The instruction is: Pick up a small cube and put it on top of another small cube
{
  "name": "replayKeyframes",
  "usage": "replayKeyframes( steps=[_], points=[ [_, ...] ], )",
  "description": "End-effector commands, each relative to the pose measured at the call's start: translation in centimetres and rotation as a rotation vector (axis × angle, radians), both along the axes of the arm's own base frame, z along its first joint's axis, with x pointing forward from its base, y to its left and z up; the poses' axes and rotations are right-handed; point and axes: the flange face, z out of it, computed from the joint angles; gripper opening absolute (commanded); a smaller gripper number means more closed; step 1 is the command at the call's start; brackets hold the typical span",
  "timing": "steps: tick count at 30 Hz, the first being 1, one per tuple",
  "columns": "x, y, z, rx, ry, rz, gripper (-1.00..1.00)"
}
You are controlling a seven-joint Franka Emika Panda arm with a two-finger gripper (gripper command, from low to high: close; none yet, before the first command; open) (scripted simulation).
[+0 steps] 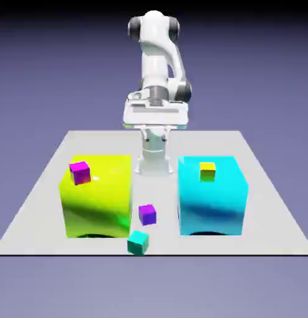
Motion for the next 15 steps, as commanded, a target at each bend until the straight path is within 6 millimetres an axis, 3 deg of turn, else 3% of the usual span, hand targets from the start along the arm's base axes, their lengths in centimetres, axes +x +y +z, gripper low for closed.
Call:
replayKeyframes(
  steps=[1, 8, 15],
  points=[
    [0.9, -0.3, -0.5, 0.010, 0.039, -0.013, 0.00],
    [7.1, -2.1, -4.8, 0.080, 0.311, -0.109, 0.00],
    [12.2, -4.1, -10.7, 0.142, 0.581, -0.208, 0.00]
  ],
)
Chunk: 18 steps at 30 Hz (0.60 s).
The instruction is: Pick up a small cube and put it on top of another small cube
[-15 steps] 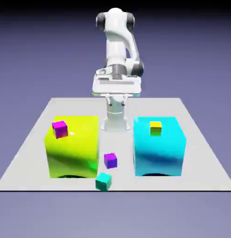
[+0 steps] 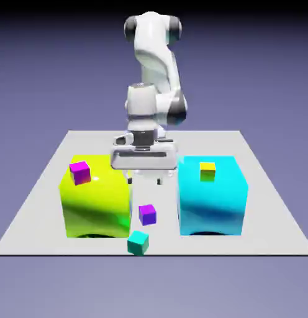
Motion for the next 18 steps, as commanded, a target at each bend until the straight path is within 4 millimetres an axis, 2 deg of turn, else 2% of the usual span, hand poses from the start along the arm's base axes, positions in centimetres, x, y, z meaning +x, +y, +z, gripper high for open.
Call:
replayKeyframes(
  steps=[1, 7, 12, 14, 16, 18],
  points=[
    [0.6, -0.2, -1.0, 0.008, 0.039, -0.012, 0.00],
    [3.6, -1.8, -7.2, 0.054, 0.269, -0.093, 0.00],
    [5.2, -3.1, -12.9, 0.088, 0.461, -0.158, 0.00],
    [5.6, -3.6, -15.2, 0.100, 0.538, -0.183, 0.00],
    [5.6, -3.7, -15.8, 0.103, 0.555, -0.189, 0.00],
    [4.7, -3.2, -19.7, 0.103, 0.555, -0.189, 0.00]
  ],
)
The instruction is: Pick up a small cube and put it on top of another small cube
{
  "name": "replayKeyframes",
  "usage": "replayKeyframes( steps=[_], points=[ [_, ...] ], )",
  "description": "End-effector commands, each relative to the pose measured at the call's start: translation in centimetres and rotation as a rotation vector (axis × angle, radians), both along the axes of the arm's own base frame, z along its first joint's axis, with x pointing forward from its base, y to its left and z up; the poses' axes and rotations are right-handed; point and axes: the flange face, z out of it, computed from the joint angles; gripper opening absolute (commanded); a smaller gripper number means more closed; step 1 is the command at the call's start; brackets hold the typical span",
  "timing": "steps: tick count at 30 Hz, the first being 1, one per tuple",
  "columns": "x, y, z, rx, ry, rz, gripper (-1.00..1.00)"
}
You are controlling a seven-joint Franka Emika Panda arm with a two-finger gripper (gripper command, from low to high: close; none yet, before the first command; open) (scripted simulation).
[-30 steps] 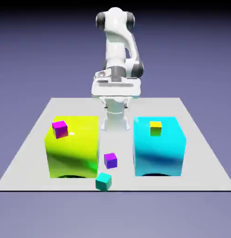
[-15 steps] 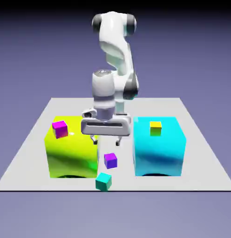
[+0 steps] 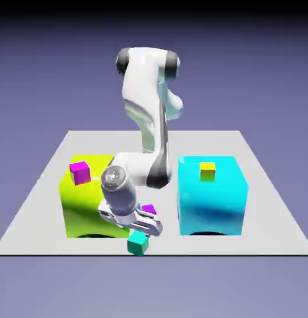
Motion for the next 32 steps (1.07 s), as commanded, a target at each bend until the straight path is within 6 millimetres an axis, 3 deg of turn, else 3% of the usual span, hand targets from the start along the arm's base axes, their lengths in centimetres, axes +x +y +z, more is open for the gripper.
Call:
replayKeyframes(
  steps=[1, 2, 3, 4, 7, 8, 10, 13, 16, 19, 21, 23, 28, 29, 30, 31, 32],
  points=[
    [-0.6, 0.2, -1.9, 0.000, 0.000, 0.000, 0.00],
    [-0.8, 0.3, -2.7, -0.001, 0.000, 0.000, 0.00],
    [-0.8, 0.3, -2.7, -0.001, 0.000, 0.000, -1.00],
    [-0.8, 0.3, -2.7, -0.001, 0.000, 0.000, -1.00],
    [0.8, -0.4, 3.2, 0.000, 0.000, 0.000, -1.00],
    [1.7, -0.4, 4.2, -0.009, -0.023, 0.031, -1.00],
    [2.0, -4.9, 9.1, -0.035, -0.042, -0.067, -1.00],
    [0.3, -11.6, 16.6, -0.062, -0.049, -0.249, -1.00],
    [-3.0, -17.7, 24.1, -0.082, -0.056, -0.431, -1.00],
    [-7.9, -22.9, 31.5, -0.094, -0.060, -0.614, -1.00],
    [-10.4, -23.2, 32.2, -0.025, -0.015, -0.711, -1.00],
    [-11.0, -23.1, 32.1, -0.001, 0.000, -0.734, -1.00],
    [-11.7, -21.4, 25.7, 0.000, 0.000, -0.734, -1.00],
    [-11.7, -21.4, 25.5, -0.001, 0.000, -0.734, -1.00],
    [-11.7, -21.4, 25.5, -0.001, 0.000, -0.734, 1.00],
    [-11.7, -21.4, 25.5, -0.001, 0.000, -0.734, 1.00],
    [-11.5, -21.7, 26.8, 0.000, 0.000, -0.734, 1.00]
  ],
)
